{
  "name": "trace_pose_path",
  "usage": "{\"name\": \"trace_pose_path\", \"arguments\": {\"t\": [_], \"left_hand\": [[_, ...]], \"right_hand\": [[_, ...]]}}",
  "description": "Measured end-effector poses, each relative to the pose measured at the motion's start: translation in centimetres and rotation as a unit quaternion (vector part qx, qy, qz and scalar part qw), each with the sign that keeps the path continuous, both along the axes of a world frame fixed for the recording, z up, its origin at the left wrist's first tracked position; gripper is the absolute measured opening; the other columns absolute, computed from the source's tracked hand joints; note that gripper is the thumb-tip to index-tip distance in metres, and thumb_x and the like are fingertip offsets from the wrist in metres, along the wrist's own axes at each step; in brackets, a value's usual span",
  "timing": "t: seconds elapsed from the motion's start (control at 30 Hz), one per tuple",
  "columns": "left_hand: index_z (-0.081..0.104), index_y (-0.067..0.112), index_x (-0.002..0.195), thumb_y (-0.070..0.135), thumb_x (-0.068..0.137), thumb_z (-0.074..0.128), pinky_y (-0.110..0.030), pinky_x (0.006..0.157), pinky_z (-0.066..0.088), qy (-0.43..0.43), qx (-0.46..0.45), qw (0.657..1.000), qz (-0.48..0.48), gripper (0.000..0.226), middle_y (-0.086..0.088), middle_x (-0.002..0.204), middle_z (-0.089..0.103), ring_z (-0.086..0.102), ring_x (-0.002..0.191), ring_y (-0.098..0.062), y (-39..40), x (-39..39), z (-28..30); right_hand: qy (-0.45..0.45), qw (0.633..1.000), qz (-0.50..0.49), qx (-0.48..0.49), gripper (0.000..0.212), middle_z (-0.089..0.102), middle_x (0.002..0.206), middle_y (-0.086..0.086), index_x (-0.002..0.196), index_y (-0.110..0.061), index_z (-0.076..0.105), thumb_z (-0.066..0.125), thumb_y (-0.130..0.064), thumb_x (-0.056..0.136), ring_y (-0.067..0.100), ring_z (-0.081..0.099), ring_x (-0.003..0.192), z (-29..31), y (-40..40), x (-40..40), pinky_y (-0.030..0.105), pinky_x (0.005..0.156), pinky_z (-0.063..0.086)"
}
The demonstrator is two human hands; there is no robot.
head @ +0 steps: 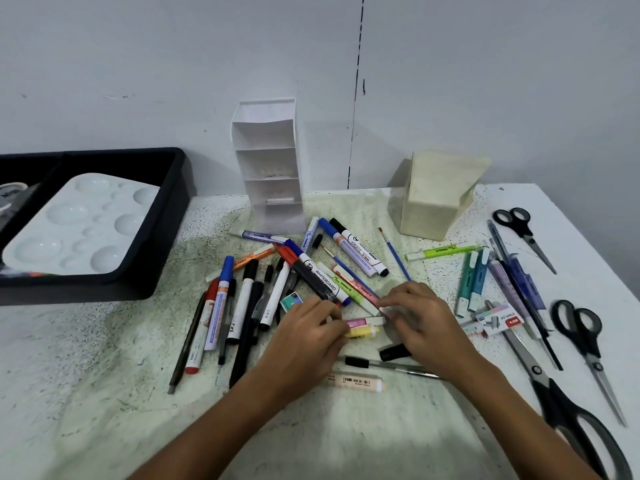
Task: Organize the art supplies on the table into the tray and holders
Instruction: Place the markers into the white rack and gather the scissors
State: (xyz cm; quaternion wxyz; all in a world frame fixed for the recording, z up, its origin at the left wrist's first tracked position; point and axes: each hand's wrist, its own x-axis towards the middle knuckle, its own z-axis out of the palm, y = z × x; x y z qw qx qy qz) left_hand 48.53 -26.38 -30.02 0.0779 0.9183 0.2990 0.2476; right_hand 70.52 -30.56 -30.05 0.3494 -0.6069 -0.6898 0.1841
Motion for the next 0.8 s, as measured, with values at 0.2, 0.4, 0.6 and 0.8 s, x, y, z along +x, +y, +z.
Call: {"name": "trace_pose_path", "arguments": {"t": [0.2,0.4,0.6,0.8], "left_hand": [[0.065,0.024,0.097,0.016,0.089,0.063,-0.015,0.068,0.048,-0.151,-0.174,0.969,0.088,0.011,0.013,0.089,0.063,0.058,0.080,-0.002,0.1,-1.0,2.4],[0.059,0.019,0.121,-0.003,0.090,0.059,-0.023,0.057,0.054,-0.345,-0.379,0.840,0.179,0.038,-0.015,0.090,0.062,0.065,0.071,-0.016,2.4,-4.5,4.6],[0.058,0.004,0.111,-0.010,0.086,0.060,-0.032,0.053,0.056,-0.386,-0.467,0.777,0.170,0.029,-0.013,0.089,0.066,0.062,0.067,-0.021,3.7,-6.4,4.6],[0.055,0.018,0.115,0.000,0.083,0.068,-0.043,0.061,0.060,-0.360,-0.477,0.792,0.124,0.040,-0.008,0.082,0.063,0.067,0.072,-0.025,5.1,-6.9,5.2]], "right_hand": [[0.043,0.998,0.033,-0.018,0.028,0.064,0.091,-0.010,0.103,-0.013,0.073,0.062,0.007,0.086,0.006,0.061,0.088,0.8,0.6,-0.6,0.014,0.075,0.047],[-0.061,0.985,0.159,0.001,0.018,0.067,0.093,-0.009,0.100,-0.019,0.073,0.065,-0.020,0.083,0.008,0.061,0.087,1.9,2.1,-4.5,0.025,0.074,0.052],[-0.227,0.948,0.221,-0.026,0.023,0.067,0.107,-0.007,0.110,-0.025,0.067,0.066,-0.031,0.087,0.015,0.059,0.100,2.6,4.2,-8.1,0.032,0.079,0.050],[-0.187,0.954,0.222,-0.070,0.031,0.065,0.110,-0.004,0.123,-0.023,0.063,0.061,-0.022,0.092,0.013,0.058,0.097,3.9,4.9,-8.3,0.031,0.081,0.048]]}}
